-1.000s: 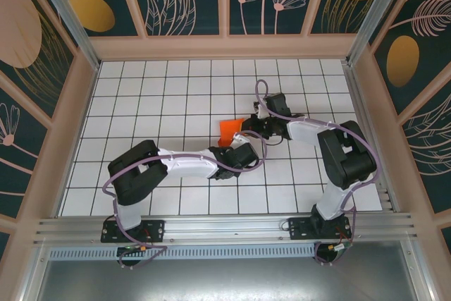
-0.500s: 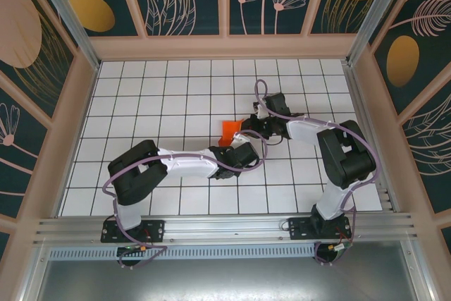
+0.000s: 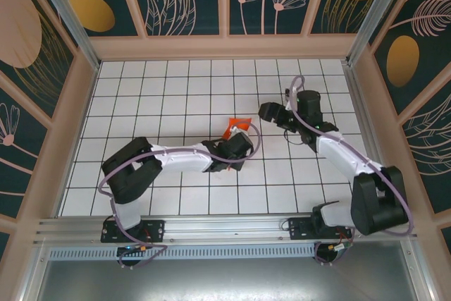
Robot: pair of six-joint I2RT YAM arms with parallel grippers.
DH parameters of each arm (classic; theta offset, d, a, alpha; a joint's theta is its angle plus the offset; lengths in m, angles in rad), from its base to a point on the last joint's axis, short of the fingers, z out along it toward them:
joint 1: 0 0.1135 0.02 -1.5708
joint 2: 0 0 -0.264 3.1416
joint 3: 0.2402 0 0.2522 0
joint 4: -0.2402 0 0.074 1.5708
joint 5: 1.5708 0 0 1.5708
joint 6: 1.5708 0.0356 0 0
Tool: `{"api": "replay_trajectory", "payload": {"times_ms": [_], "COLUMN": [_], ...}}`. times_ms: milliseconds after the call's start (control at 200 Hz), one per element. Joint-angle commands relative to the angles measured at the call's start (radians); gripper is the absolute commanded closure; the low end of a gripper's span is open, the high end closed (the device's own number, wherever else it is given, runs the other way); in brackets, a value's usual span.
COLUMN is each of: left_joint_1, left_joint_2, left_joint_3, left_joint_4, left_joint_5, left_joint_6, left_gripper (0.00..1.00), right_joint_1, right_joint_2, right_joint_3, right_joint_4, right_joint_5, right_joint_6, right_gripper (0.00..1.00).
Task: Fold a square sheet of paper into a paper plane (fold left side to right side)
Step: Fold the wing for the fifth time at the center of the table.
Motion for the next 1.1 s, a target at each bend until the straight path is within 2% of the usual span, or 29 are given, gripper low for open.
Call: {"api": "replay_trajectory", "payload": {"times_ms": [0, 310, 570, 901, 1096], "left_joint_1": [0.033, 0.104, 0.111, 0.127, 0.154], "left_joint_2": [-0.064, -0.097, -0.040, 0.025, 0.028], "left_joint_3": [-0.037, -0.156, -0.143, -0.123, -0.144], "left_joint_4": [0.109, 0.296, 0.345, 0.404, 0.460], "left_joint_5": [0.136, 0.323, 0.398, 0.484, 0.530], "left_joint_6": [-0.031, -0.105, -0.122, -0.152, -0.184], "left_gripper": [0.87, 0.86, 0.86, 0.85, 0.85], "right_joint_1": [-0.009, 0.006, 0.022, 0.026, 0.043], "right_joint_2": [-0.033, -0.040, -0.016, 0.009, 0.024], "right_joint_3": [-0.079, -0.211, -0.260, -0.326, -0.354], "right_joint_4": [0.001, 0.145, 0.200, 0.300, 0.344], "right_joint_5": [0.039, -0.071, -0.082, -0.106, -0.103], "right_joint_6": [-0.021, 0.013, 0.026, 0.044, 0.056], "right_gripper": [0.22, 0.21, 0.22, 0.29, 0.30]}}
